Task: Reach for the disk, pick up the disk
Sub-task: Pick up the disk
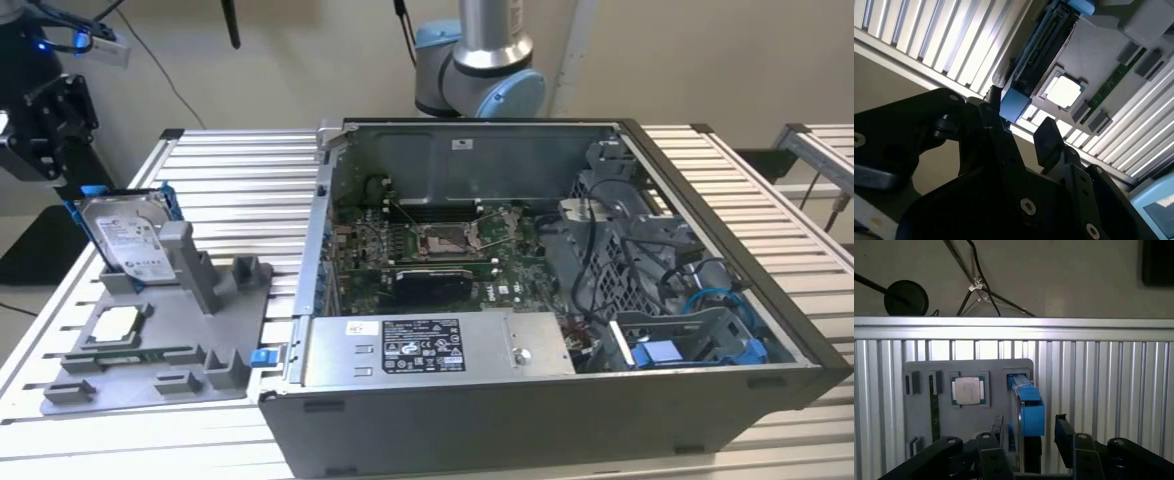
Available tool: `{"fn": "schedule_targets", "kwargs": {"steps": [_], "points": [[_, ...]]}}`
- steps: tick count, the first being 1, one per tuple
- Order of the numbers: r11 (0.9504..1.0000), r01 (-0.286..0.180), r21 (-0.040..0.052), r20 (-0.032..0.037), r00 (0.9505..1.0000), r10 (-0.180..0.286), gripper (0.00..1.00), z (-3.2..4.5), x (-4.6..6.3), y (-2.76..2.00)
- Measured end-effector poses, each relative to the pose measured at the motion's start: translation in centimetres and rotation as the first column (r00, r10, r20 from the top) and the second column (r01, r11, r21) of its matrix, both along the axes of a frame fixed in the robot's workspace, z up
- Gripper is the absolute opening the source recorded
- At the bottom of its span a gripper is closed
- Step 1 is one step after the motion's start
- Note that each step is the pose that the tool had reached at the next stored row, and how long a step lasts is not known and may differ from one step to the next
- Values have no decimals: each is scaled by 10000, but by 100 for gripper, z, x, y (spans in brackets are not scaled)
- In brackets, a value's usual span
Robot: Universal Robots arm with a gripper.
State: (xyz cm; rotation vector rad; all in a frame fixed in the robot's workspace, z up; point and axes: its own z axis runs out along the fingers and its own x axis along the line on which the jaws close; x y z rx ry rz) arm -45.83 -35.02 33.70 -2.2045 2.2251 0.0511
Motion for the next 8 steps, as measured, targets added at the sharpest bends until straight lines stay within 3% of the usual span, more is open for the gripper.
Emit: {"fn": "schedule_targets", "kwargs": {"steps": [8], "points": [[9998,-223,16,16,9997,223,100,-145,-1,12]]}}
